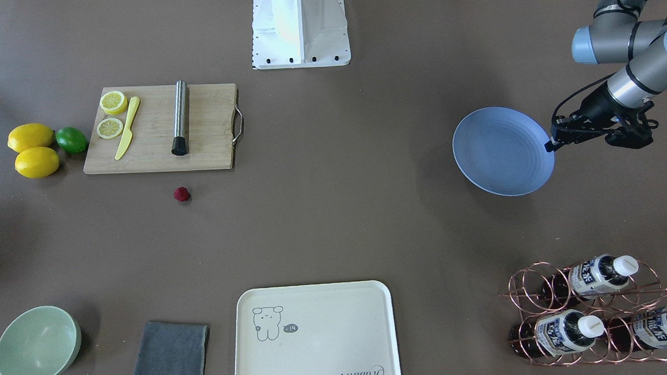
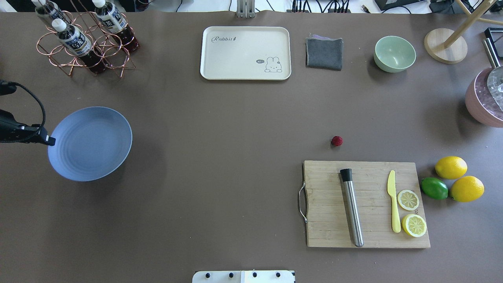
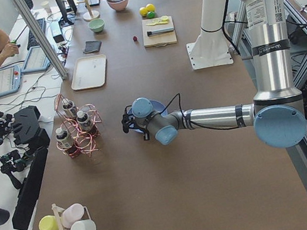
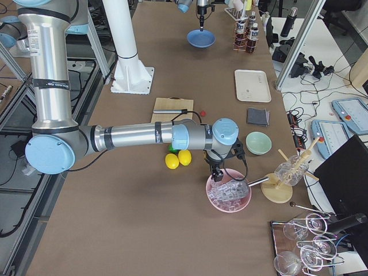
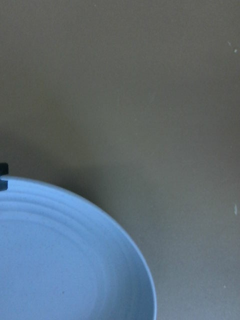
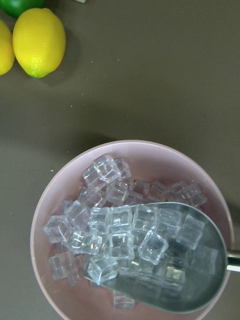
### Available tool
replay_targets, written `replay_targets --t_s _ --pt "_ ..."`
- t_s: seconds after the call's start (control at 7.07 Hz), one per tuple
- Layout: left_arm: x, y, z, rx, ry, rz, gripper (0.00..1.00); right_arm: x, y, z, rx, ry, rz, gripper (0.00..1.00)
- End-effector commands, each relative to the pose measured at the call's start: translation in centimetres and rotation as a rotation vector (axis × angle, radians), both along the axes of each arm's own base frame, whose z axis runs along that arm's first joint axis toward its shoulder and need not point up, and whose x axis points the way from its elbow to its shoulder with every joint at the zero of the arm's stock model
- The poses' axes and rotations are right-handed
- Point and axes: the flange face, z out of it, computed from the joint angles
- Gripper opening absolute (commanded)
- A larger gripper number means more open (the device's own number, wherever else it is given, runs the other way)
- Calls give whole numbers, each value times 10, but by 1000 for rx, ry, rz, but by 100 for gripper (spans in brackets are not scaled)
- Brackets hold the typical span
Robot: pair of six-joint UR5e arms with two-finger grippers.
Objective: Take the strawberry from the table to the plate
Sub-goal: 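Push the blue plate inward with the left gripper while the right arm reaches out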
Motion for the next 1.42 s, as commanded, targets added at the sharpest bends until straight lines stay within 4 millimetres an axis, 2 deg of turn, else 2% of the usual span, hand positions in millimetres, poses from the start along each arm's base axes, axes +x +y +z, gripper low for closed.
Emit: replay_targets --t_s 0.0,0.14,0.28,0.42,0.57,0.85,0.99,1.13,1.27 --pt "45 22 -95 -99 115 -50 0 -62 -4 -76 -77 -39 54 100" --pt "92 42 -121 -121 128 -62 0 -95 3 -103 -112 -44 55 100" --pt "138 51 -141 -111 113 -70 0 -130 -1 -132 -148 -48 64 100" --pt "175 36 -196 -127 80 -93 0 -163 -3 -154 -162 -39 62 100" --pt "205 47 -225 -125 37 -99 0 -204 -5 -179 -124 1 49 99" --pt "248 72 -248 -146 34 -107 0 -263 2 -205 -113 27 24 97" --pt "279 98 -255 -136 16 -106 0 -298 12 -221 -141 51 54 98" --pt "306 113 -262 -105 8 -120 0 -327 19 -220 -110 50 71 97" --pt "319 109 -257 -119 -7 -126 0 -355 18 -199 -120 36 80 96"
